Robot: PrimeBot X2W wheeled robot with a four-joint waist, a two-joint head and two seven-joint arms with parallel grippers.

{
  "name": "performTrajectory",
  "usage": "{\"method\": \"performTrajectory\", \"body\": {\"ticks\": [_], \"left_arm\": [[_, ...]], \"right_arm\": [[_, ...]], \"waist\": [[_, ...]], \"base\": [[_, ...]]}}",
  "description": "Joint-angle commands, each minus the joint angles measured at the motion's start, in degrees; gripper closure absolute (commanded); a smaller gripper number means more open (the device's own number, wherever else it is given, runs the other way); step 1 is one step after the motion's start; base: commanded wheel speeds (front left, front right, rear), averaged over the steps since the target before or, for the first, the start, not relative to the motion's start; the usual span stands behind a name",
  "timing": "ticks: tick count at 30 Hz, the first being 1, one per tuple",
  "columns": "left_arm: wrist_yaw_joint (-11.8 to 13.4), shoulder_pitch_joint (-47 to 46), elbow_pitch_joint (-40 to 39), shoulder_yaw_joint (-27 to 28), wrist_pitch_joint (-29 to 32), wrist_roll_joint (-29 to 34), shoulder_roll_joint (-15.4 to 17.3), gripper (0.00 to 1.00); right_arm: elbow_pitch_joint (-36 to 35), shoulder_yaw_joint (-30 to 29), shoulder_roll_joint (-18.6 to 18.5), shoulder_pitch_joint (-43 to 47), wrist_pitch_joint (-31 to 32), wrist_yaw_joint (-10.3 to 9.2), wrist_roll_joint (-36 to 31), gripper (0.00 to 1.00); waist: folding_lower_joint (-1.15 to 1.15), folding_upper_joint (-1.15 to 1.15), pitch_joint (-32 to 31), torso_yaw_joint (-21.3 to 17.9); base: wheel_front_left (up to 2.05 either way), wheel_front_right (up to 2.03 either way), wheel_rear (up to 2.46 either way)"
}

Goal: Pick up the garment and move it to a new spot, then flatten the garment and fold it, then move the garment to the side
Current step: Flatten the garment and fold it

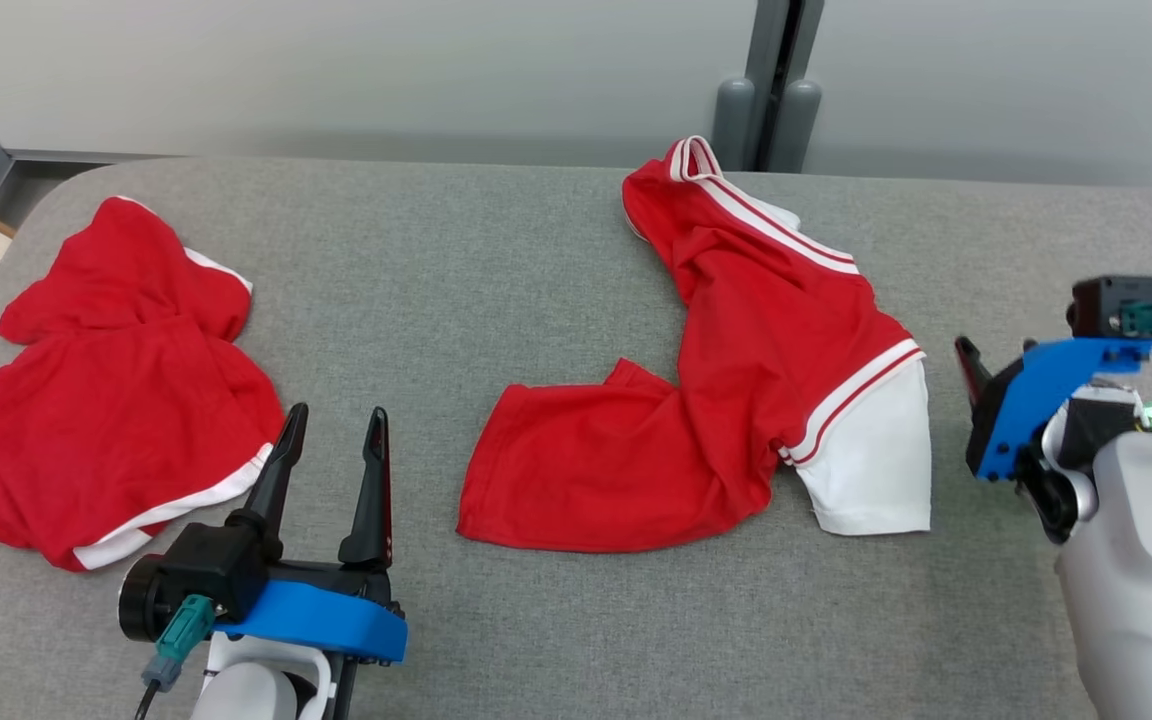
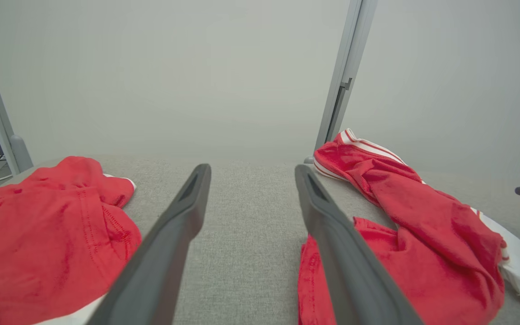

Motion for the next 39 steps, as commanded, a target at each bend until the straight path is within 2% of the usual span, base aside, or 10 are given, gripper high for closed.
{"method": "performTrajectory", "body": {"ticks": [1,11,18,19,20,24,28,33,39], "left_arm": [[-0.2,0.0,-0.2,-0.1,-0.3,0.0,0.3,0.0],[-0.3,-2.2,-0.4,-0.9,-0.3,-0.3,0.1,0.0],[-0.4,-3.0,-0.4,-0.8,-0.3,-0.4,-0.1,0.0],[-0.4,-3.1,-0.3,-0.9,-0.3,-0.4,-0.1,0.0],[-0.4,-3.1,-0.3,-0.9,-0.3,-0.4,-0.1,0.0],[-0.4,-2.6,0.2,-0.9,-0.3,-0.4,-0.2,0.0],[-0.4,-1.1,0.3,-0.4,-0.3,-0.3,-0.1,0.0],[-0.3,0.7,0.3,0.1,-0.3,-0.4,0.1,0.0],[-0.3,1.9,0.1,0.1,-0.3,-0.5,0.1,0.0]], "right_arm": [[-0.9,-0.6,0.1,1.5,1.5,0.03,0.6,0.0],[-3.7,-1.7,1.8,2.1,8.1,0.03,-0.8,0.0],[-1.8,-2.0,2.2,1.7,12.1,0.03,-4.2,0.0],[-1.5,-1.9,2.4,1.8,12.6,0.04,-4.9,0.4],[-1.3,-1.4,2.8,1.9,13.1,0.06,-5.3,1.0],[-4.5,-0.2,3.0,3.0,11.1,0.08,-5.7,1.0],[-13.1,0.9,3.1,5.9,8.5,0.02,-5.2,1.0],[-31.0,-0.8,4.6,15.1,10.6,0.02,-2.4,1.0],[-54.3,-2.1,5.9,28.8,17.7,0.03,1.0,1.0]], "waist": [[0.01,0.0,0.7,0.0],[0.01,0.0,4.6,2.7],[0.01,0.0,6.2,4.4],[0.01,0.0,6.3,4.6],[0.01,0.0,6.3,4.7],[0.01,0.0,5.3,4.9],[0.01,0.0,3.0,3.7],[0.01,0.0,0.1,1.3],[0.01,0.0,-1.3,-0.8]], "base": [[0.0,0.0,0.0],[0.0,0.0,0.0],[0.0,0.0,0.0],[0.0,0.0,0.0],[0.0,0.0,0.0],[0.0,0.0,0.0],[0.0,0.0,0.0],[0.0,0.0,0.0],[0.0,0.0,0.0]]}}
